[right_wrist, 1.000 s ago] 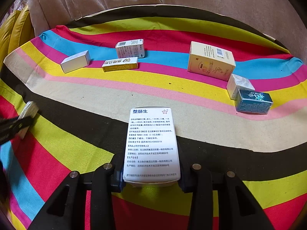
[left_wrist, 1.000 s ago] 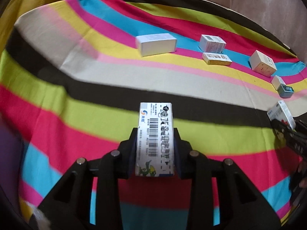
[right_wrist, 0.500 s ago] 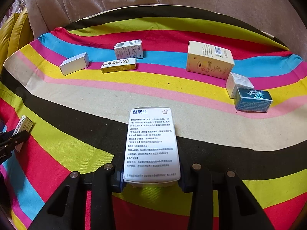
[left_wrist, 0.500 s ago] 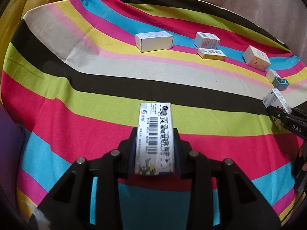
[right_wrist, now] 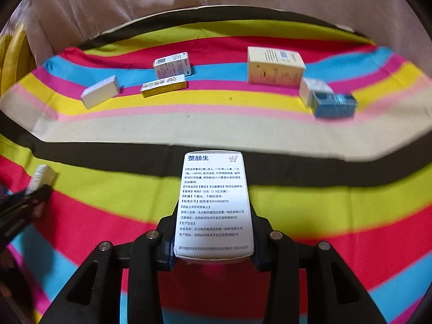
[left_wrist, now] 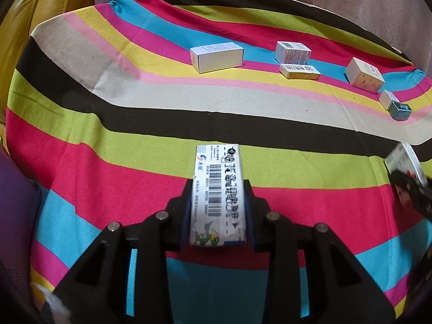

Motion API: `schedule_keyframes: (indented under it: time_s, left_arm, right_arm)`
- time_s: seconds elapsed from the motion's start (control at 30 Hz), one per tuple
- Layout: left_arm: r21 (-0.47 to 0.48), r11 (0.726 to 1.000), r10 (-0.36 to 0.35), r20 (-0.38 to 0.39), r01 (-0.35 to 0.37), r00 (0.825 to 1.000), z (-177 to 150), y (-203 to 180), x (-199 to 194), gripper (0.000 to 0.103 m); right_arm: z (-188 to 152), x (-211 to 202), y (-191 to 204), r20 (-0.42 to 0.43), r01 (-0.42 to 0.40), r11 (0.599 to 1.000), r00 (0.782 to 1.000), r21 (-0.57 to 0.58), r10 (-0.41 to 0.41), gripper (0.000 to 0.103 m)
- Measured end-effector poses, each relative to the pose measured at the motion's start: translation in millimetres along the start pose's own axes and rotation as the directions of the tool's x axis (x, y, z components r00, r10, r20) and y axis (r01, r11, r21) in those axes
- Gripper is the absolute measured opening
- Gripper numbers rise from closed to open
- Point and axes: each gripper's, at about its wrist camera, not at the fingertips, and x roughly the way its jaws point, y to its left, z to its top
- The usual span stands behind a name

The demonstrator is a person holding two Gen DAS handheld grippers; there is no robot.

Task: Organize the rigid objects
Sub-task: 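Lift both held boxes and carry them toward the storage box, then lower both boxes into the storage box and open both tools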

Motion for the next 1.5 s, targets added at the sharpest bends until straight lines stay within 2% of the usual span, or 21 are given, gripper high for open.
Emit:
schedule_keyframes:
  time_s: [0.17, 0.6, 0.77, 1.07, 1.5]
  left_arm:
    - [0.037, 0.998, 0.051, -0.002, -0.050, 0.999, -4, -10, -6, 0.037]
    - [0.108, 0.994, 0.002, -0.013, -0.001, 1.000, -53, -50, -60, 0.037]
    - [0.091, 0.996, -0.003, -0.023, 0.005, 1.000, -62, -47, -74, 0.037]
    - [0.076, 0.997, -0.007, 0.019, 0.006, 1.000, -68, -34, -109, 0.037]
    - [0.036, 0.999, 0.016, 0.111, -0.020, 0.994, -79, -3, -165, 0.037]
  right_arm:
    - [-24, -22, 12, -0.006, -0.020, 1.000, 1.000, 0.022, 0.020, 0.041]
    - [-54, -52, 20, -0.009, -0.091, 0.996, 0.996, 0.022, 0.091, 0.041]
    - [-56, -60, 25, -0.006, -0.105, 0.994, 0.994, 0.002, 0.105, 0.041]
    - [-56, -77, 34, 0.005, -0.138, 0.990, 0.990, -0.019, 0.138, 0.041]
    - [-54, -116, 80, 0.037, -0.217, 0.967, 0.974, -0.132, 0.224, 0.041]
